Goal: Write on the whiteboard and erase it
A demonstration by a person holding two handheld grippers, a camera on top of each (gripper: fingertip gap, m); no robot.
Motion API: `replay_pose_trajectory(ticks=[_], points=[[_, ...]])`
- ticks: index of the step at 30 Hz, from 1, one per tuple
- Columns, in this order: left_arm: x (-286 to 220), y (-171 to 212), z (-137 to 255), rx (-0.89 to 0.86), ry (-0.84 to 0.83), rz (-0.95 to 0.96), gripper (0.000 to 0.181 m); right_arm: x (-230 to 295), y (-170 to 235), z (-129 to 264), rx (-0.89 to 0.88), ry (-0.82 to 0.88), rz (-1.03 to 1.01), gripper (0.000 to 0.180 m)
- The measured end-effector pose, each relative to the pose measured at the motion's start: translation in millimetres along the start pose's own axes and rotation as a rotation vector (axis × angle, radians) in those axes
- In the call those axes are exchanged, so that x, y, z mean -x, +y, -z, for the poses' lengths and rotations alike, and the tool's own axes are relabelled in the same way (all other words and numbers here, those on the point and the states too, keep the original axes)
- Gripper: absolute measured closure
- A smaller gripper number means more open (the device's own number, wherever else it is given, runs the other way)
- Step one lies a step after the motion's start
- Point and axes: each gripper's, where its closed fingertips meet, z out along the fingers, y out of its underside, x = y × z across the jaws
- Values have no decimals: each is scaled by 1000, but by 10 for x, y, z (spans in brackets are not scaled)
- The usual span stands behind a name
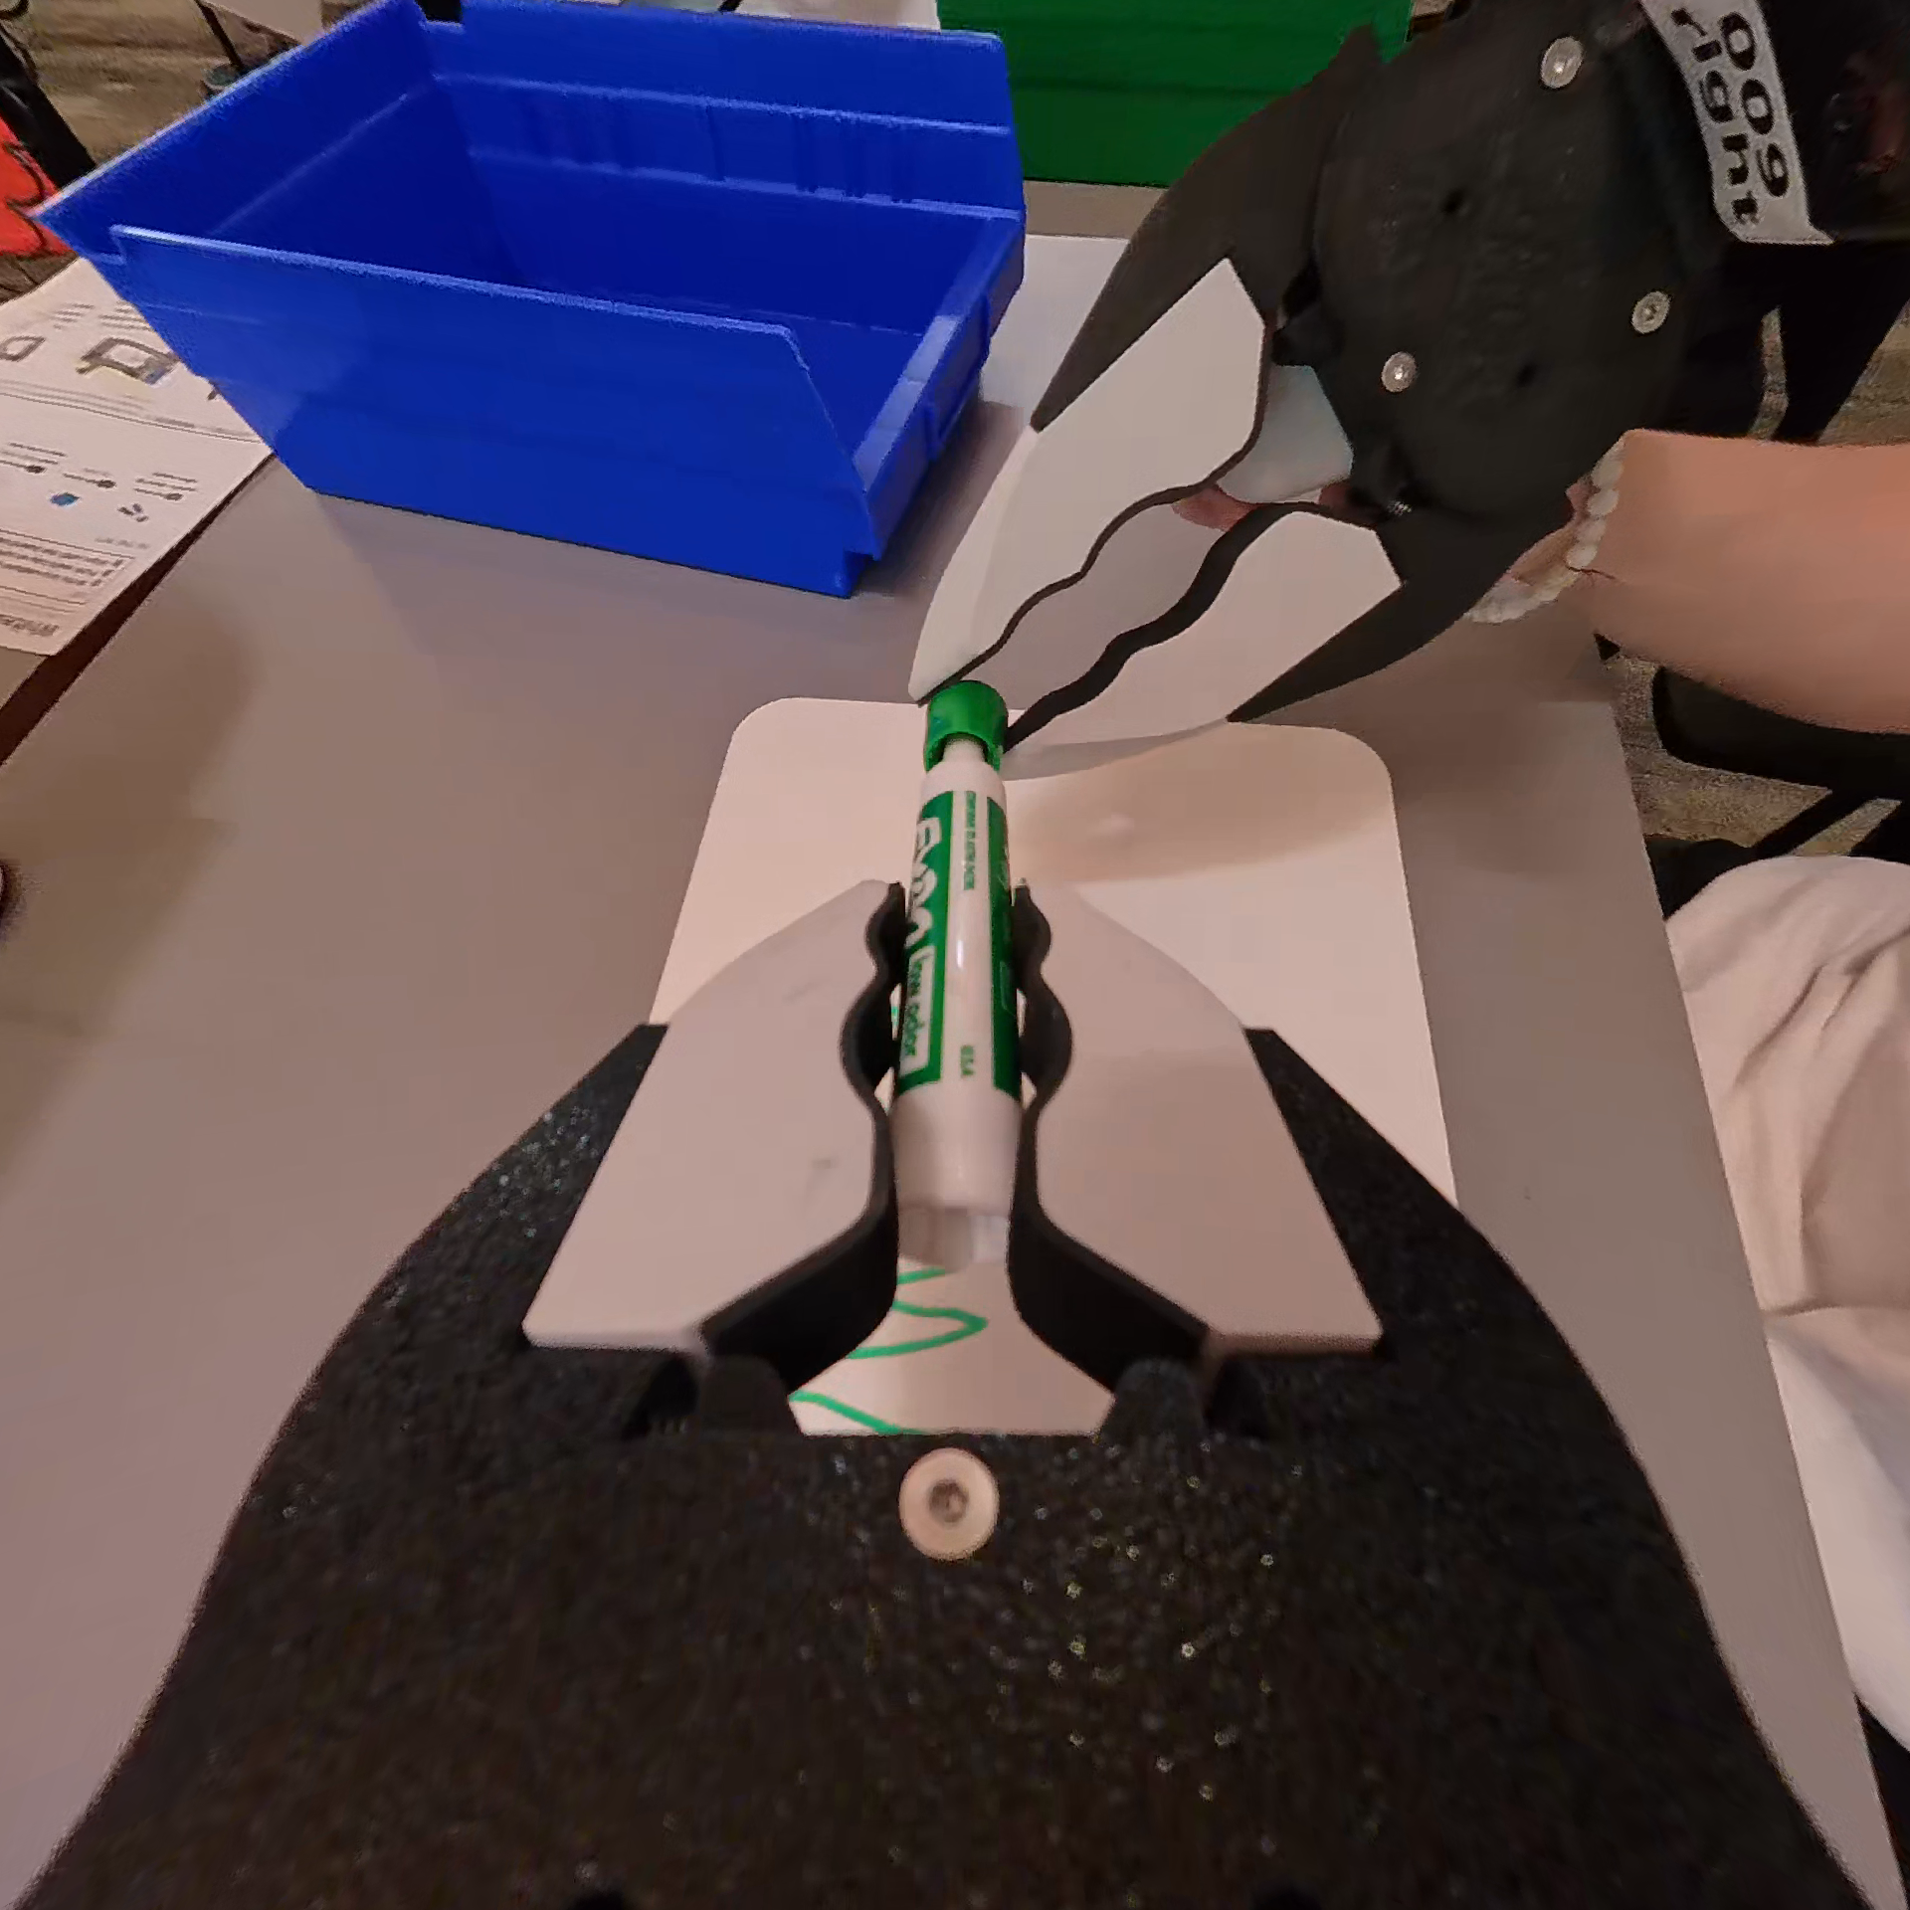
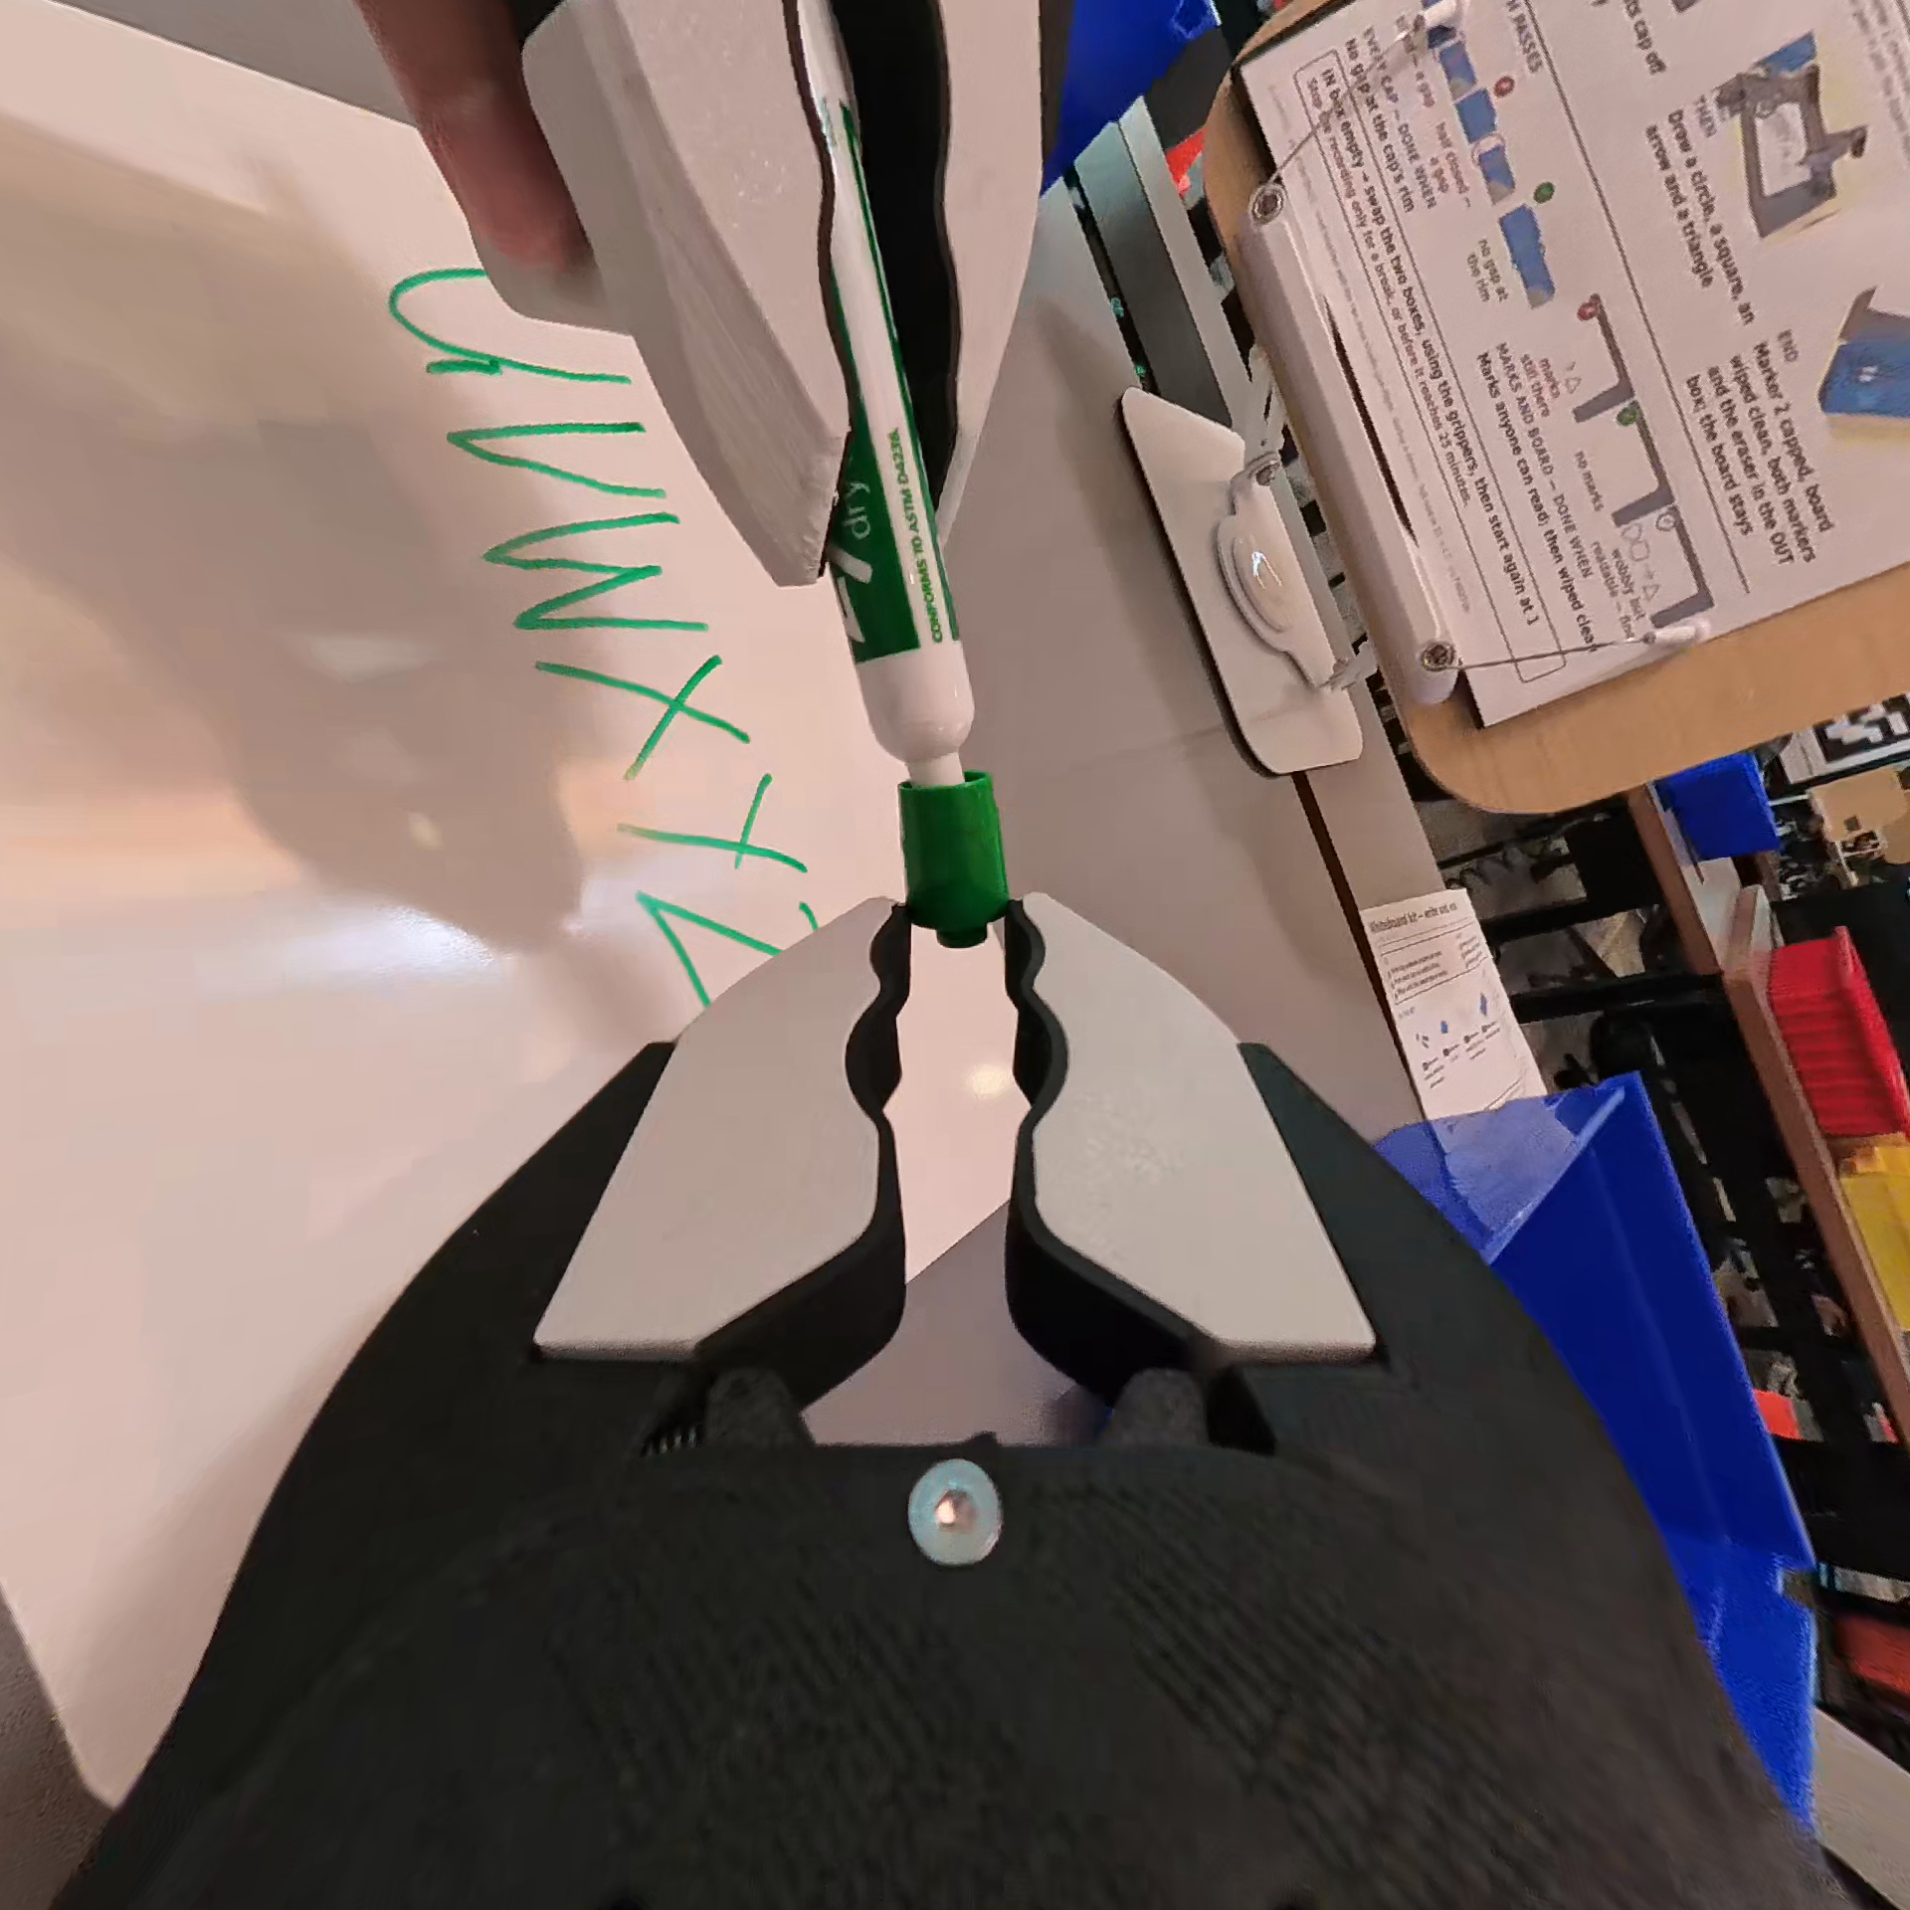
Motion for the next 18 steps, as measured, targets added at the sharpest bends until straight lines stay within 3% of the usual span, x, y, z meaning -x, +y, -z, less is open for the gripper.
replay_pose_trajectory(ticks=[12, 18], points=[[-337, -115, -229, 75, 61, -68, 162, 178, 203, 357, -136, -123, -250, 163], [-411, -33, -362, 178, 87, -60, 162, 332, 372, 338, -61, -152, -146, 163]])
